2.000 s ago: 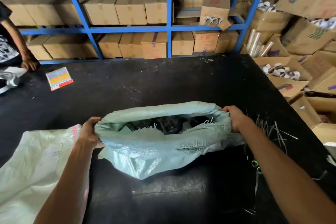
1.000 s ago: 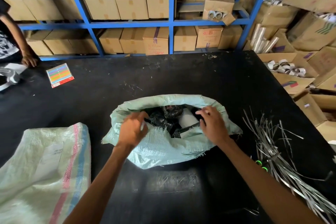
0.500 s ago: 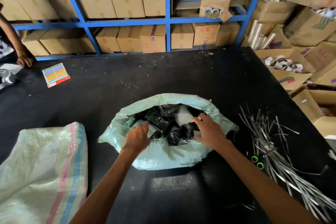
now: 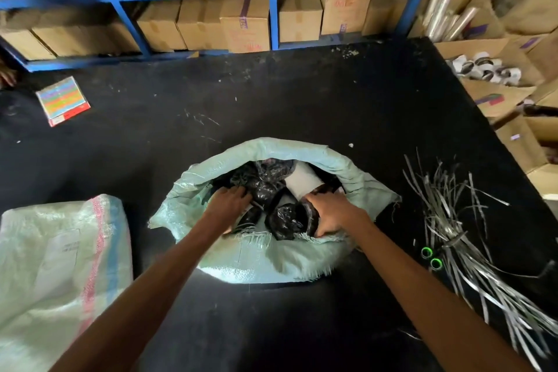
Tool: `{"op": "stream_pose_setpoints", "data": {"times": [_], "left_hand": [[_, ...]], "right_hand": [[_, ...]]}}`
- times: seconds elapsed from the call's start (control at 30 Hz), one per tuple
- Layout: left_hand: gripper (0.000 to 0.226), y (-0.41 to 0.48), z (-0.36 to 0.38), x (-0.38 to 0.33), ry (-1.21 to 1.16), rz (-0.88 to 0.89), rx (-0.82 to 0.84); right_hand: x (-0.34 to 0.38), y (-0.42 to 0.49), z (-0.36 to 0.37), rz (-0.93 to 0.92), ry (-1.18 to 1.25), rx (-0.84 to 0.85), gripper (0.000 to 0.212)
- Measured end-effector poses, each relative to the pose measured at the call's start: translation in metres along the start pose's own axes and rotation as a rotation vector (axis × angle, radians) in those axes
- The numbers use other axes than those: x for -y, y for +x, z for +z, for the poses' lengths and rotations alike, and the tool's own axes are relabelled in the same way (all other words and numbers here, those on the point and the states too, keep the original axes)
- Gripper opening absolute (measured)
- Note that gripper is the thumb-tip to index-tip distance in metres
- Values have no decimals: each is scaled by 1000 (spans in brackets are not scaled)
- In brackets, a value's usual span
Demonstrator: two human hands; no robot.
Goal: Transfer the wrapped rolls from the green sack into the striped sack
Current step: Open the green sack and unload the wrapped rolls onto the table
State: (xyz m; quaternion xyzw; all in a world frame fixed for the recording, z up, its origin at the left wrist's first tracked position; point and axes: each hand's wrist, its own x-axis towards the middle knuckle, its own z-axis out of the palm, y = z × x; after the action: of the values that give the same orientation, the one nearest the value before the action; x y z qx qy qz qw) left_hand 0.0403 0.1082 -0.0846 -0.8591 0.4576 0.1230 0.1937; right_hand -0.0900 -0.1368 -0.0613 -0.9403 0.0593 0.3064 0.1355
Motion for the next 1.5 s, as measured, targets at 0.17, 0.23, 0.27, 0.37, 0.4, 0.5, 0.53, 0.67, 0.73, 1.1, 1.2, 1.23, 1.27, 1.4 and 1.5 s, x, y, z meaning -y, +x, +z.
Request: {"op": "stream_pose_setpoints", "data": {"times": [0.17,0.23,0.27,0.37,0.4,0.5,0.53,0.67,0.73,1.1,1.2,1.23,1.27,1.4,1.5], "left_hand": [[55,8,7,0,28,24,-16],[52,9,7,3,23,46,-22],[52,8,7,5,22,61,-26],[55,5,8,8,38,78,-36],[58,5,7,8,45,81,-46],[58,5,2,7,-15,89,-91],[60,3,-3,7,-86,67,-86],[92,-10,-28,21,-585,-60,-168],[102,-18,-42,25,-811,-86,-319],[51,-136,-130,9,-1680,-122,-421],[34,-195,-119,5,-1790,-174,-336],[29,-219,-112,2,-1835,-219,-311],[23,-238,-96,1,-1864,-251,-288],[22,-292,-33,-4,-1780,-350,-216],[44,-313,37,-2,-1629,-516,-223]], "right_hand": [[-9,9,5,-40,204,48,97],[-11,9,2,-44,239,47,96],[-12,8,-1,-40,263,45,96],[-15,4,-8,-30,422,48,94],[-17,1,-11,-33,475,44,94],[-21,-6,-13,-28,596,6,98],[-21,-8,-13,-19,637,-18,98],[-14,-23,-10,25,852,-218,93],[-5,-32,-14,39,1012,-359,92],[80,-120,-89,-183,1341,-512,36],[113,-141,-74,-167,1358,-289,25],[128,-147,-64,-143,1380,-220,25],[136,-144,-49,-122,1385,-144,28],[178,-133,19,-60,1246,116,39],[209,-121,64,-72,1188,160,55]]}}
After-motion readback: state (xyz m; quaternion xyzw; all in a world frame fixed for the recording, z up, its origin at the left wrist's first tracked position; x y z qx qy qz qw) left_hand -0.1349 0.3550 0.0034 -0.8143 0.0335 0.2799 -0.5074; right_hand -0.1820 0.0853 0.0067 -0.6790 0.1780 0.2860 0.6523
